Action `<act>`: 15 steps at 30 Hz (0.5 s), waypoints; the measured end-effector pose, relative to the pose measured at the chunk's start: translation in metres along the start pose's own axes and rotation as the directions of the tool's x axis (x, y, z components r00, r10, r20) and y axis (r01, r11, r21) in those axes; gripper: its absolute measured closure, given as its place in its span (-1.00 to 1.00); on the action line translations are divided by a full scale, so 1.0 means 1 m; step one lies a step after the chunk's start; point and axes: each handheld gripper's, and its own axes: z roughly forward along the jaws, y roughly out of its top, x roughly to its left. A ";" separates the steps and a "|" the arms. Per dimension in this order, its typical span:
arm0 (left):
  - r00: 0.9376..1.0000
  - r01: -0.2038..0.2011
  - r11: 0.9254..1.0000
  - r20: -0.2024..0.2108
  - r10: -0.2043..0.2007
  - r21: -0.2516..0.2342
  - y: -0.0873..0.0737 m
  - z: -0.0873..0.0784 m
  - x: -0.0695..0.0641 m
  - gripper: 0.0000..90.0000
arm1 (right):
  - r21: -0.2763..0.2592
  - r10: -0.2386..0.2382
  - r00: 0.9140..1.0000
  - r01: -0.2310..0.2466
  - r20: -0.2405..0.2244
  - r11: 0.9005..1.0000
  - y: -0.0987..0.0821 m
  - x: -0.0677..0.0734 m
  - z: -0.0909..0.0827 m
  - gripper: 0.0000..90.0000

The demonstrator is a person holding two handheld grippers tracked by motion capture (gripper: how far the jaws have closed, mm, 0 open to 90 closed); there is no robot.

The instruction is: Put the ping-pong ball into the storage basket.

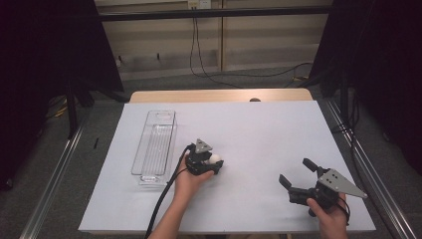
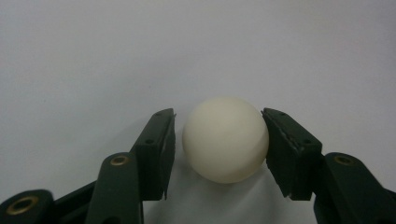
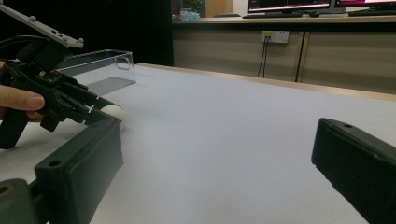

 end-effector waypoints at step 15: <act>0.998 0.060 0.998 0.012 -0.060 -0.004 0.000 -0.002 0.001 0.14 | 0.000 0.002 1.000 -0.002 0.002 1.000 0.000 0.001 0.000 -0.97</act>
